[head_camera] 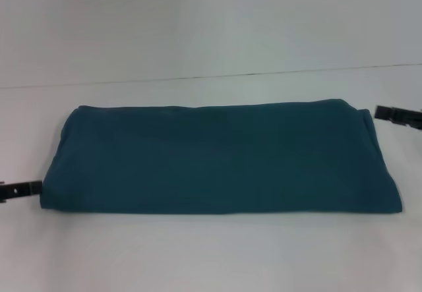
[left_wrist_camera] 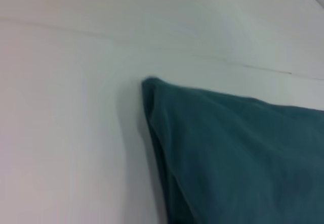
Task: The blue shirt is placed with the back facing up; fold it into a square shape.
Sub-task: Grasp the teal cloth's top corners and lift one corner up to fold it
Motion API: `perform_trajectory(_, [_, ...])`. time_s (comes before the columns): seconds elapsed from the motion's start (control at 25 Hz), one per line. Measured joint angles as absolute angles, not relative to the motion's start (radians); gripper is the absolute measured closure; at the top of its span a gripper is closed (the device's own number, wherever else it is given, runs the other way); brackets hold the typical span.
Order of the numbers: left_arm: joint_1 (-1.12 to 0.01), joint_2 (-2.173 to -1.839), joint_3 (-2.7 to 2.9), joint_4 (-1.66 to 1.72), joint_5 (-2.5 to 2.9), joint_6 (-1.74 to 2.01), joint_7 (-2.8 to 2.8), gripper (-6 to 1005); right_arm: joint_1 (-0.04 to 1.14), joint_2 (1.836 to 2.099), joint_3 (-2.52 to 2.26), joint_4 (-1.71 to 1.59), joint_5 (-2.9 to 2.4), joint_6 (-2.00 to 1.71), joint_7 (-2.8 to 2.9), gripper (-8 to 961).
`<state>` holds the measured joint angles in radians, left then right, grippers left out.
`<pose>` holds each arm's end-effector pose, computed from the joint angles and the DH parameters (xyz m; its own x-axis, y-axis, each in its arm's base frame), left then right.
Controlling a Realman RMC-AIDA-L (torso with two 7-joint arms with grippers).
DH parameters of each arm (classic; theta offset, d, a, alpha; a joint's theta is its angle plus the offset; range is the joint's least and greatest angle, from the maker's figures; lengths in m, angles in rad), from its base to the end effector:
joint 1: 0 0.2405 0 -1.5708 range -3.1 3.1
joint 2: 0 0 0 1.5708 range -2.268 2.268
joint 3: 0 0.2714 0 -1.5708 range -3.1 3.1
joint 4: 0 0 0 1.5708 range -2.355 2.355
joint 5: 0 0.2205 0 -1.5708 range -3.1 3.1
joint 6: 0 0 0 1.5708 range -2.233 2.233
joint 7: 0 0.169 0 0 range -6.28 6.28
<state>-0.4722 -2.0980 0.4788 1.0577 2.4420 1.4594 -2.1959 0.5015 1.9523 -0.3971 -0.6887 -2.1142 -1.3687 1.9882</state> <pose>-0.3468 0.3601 0.0570 0.3686 0.7956 0.4807 0.9231 -0.2525 -0.2900 0.3553 0.3860 0.0770 0.3041 -0.6492 -0.6972 -0.9451 -0.2977 -0.1350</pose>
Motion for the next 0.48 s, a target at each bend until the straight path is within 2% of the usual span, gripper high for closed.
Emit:
perform_trajectory(0.28, [-0.470,-2.099,0.477,1.042,2.475,1.535,-2.309,175,0.579,1.928,-0.433,-0.689,-2.115,-1.352,2.005,193])
perform_trajectory(0.48, [-0.482,-2.098,0.477,0.975,2.465,1.528,-2.341,176,0.607,1.929,-0.476,-0.688,-2.115,-1.313,2.017,178])
